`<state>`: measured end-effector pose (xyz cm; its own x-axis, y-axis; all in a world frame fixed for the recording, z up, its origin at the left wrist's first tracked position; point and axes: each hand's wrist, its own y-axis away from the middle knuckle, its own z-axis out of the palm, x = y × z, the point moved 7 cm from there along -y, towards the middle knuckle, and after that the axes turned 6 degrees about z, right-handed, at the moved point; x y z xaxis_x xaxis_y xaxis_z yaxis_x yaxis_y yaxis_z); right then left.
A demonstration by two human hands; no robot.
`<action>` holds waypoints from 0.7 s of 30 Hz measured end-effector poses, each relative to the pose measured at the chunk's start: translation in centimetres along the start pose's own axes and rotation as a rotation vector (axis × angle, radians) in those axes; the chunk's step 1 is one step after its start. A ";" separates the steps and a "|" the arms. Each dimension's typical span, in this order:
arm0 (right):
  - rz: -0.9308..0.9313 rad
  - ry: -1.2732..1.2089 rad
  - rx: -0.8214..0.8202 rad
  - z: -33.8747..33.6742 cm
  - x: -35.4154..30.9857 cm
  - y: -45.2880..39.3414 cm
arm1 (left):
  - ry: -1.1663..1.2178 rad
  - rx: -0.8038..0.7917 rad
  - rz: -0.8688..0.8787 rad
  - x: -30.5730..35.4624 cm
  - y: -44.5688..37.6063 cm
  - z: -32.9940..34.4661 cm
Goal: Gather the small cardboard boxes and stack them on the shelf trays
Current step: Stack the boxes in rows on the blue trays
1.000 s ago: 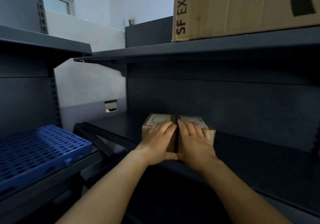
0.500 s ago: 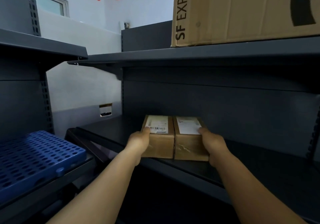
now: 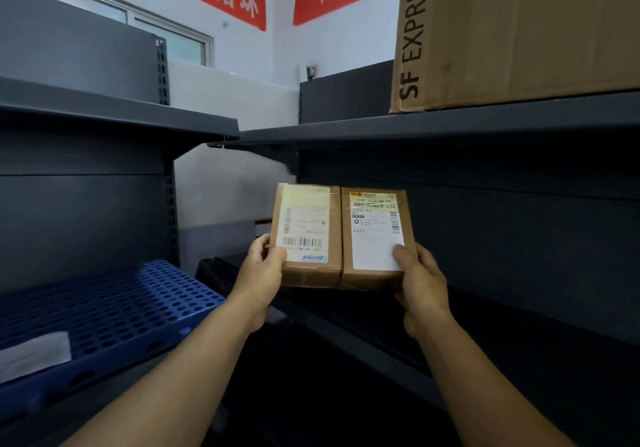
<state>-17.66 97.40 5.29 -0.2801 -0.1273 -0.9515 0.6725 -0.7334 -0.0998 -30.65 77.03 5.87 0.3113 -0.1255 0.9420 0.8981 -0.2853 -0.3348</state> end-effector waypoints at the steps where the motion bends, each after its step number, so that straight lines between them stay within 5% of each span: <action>1: -0.006 -0.004 -0.025 1.1 0.0 0.1 | -0.014 0.033 0.014 0.5 0.1 -1.1; 13: 0.023 0.058 -0.373 18.0 1.2 4.5 | -0.248 0.442 0.079 6.7 4.6 -18.1; 21: 0.119 0.216 -0.624 29.4 4.2 10.4 | -0.228 0.686 -0.124 6.7 8.9 -30.8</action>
<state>-32.00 69.56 8.78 -0.0802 0.0005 -0.9968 0.9784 -0.1911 -0.0788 -30.12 44.39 8.44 0.1842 0.0915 0.9786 0.9003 0.3839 -0.2053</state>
